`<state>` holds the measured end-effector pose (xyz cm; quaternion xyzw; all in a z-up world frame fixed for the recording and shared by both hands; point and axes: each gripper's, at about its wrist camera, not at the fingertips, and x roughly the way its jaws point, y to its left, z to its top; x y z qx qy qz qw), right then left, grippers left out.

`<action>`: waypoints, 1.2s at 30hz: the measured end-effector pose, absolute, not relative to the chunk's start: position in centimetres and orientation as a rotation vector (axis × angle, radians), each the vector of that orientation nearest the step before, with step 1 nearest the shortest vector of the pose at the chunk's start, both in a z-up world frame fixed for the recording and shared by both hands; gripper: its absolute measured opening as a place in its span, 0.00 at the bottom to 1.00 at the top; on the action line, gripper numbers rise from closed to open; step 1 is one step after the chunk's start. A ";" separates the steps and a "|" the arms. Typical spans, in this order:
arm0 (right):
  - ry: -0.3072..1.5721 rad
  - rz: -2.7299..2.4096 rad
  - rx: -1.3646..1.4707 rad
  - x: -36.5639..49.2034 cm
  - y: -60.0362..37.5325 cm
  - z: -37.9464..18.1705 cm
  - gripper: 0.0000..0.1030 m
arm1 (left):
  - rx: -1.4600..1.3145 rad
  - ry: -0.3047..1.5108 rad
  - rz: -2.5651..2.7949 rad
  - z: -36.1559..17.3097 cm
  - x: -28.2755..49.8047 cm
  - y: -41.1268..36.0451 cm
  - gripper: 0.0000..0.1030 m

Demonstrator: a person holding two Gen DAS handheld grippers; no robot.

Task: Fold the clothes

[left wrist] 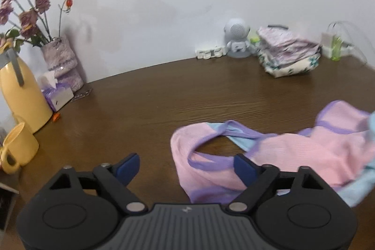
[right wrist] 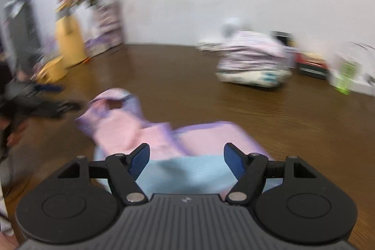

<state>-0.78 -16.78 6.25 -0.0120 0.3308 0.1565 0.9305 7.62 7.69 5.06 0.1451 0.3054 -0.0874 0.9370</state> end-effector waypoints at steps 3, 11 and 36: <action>0.689 0.386 -0.085 0.7 -13.0 6.2 0.69 | 0.307 0.671 -0.193 3.9 10.3 6.9 0.54; 0.702 0.444 -0.092 3.7 -9.1 7.0 0.69 | 0.318 0.744 -0.237 1.5 13.3 6.7 0.01; 0.945 0.594 0.515 5.6 -14.2 4.4 0.02 | 0.328 0.531 -0.751 4.4 -4.7 -0.4 0.27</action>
